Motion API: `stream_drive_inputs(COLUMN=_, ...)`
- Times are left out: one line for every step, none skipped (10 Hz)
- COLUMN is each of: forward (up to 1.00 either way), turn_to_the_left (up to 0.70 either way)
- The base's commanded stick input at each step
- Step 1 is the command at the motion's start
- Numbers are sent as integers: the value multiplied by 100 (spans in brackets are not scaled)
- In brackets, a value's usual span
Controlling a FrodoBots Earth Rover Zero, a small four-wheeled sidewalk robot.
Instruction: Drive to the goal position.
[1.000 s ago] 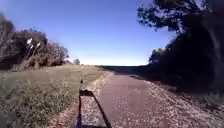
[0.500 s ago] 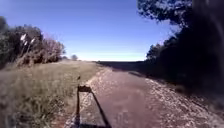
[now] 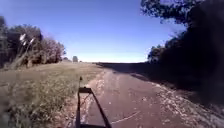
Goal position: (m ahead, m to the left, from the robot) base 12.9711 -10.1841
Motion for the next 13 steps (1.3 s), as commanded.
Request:
stream_drive_inputs(forward=85, turn_to_the_left=0)
stream_drive_inputs(forward=85, turn_to_the_left=0)
stream_drive_inputs(forward=85, turn_to_the_left=-5)
stream_drive_inputs(forward=85, turn_to_the_left=-30)
stream_drive_inputs(forward=85, turn_to_the_left=-34)
stream_drive_inputs(forward=85, turn_to_the_left=-34)
stream_drive_inputs(forward=85, turn_to_the_left=-34)
stream_drive_inputs(forward=85, turn_to_the_left=-34)
stream_drive_inputs(forward=85, turn_to_the_left=-33)
stream_drive_inputs(forward=85, turn_to_the_left=-28)
stream_drive_inputs(forward=85, turn_to_the_left=-15)
stream_drive_inputs(forward=85, turn_to_the_left=0)
stream_drive_inputs(forward=85, turn_to_the_left=0)
